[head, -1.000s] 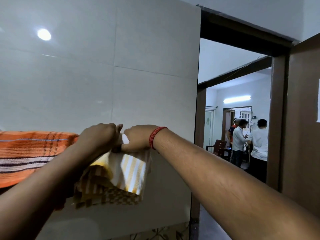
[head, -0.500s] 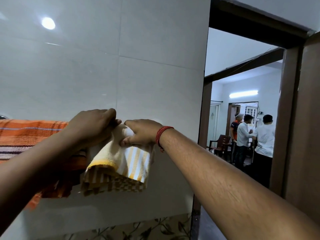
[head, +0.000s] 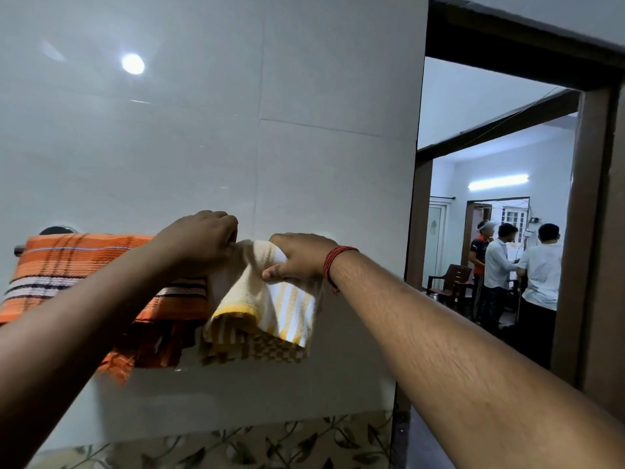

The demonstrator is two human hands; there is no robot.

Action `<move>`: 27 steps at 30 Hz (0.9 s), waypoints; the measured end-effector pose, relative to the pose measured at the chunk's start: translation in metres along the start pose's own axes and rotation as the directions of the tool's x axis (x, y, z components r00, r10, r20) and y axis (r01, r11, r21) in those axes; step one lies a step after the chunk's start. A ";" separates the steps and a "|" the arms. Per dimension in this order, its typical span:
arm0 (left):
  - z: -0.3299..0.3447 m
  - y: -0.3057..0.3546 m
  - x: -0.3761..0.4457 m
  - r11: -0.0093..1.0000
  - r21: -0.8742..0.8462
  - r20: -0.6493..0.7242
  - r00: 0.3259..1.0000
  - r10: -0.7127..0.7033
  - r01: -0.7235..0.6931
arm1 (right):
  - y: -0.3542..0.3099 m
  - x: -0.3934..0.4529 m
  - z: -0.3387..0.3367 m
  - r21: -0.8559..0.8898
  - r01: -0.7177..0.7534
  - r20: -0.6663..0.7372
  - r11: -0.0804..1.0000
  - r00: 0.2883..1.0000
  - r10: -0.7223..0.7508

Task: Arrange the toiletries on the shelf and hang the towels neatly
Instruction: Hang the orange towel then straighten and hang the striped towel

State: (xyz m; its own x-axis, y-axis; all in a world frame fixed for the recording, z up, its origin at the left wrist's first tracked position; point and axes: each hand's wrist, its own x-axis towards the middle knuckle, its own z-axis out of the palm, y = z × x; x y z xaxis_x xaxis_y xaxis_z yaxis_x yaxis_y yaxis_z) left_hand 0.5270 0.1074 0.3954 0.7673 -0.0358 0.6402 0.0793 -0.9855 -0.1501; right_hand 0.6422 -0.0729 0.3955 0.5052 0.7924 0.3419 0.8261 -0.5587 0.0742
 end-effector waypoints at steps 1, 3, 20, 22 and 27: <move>0.000 0.001 0.001 1.000 0.014 0.022 1.000 -0.016 0.015 | -0.001 -0.001 0.000 -0.010 -0.003 -0.002 1.000 1.000 0.003; 0.001 -0.001 0.000 0.996 0.078 0.046 0.998 -0.036 0.032 | -0.002 -0.002 0.001 -0.038 -0.008 -0.006 0.999 1.000 0.008; 0.040 0.017 0.000 0.996 0.058 0.020 0.998 0.061 -0.062 | -0.014 0.000 0.003 -0.080 -0.040 -0.069 0.996 0.997 0.035; 0.048 0.012 0.000 0.989 0.126 -0.064 0.994 0.085 -0.076 | -0.011 0.000 0.010 -0.132 -0.065 -0.102 0.989 0.993 0.052; 0.044 0.013 -0.002 0.988 0.127 -0.075 0.993 0.094 -0.084 | -0.012 0.001 0.005 -0.140 -0.010 -0.070 0.990 0.998 0.000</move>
State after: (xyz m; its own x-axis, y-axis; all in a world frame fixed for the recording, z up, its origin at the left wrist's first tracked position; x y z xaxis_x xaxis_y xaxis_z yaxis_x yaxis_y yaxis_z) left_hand 0.5545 0.1018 0.3585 0.7215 -0.1405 0.6780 0.0947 -0.9500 -0.2976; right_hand 0.6345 -0.0643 0.3903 0.4868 0.7732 0.4065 0.7777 -0.5955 0.2013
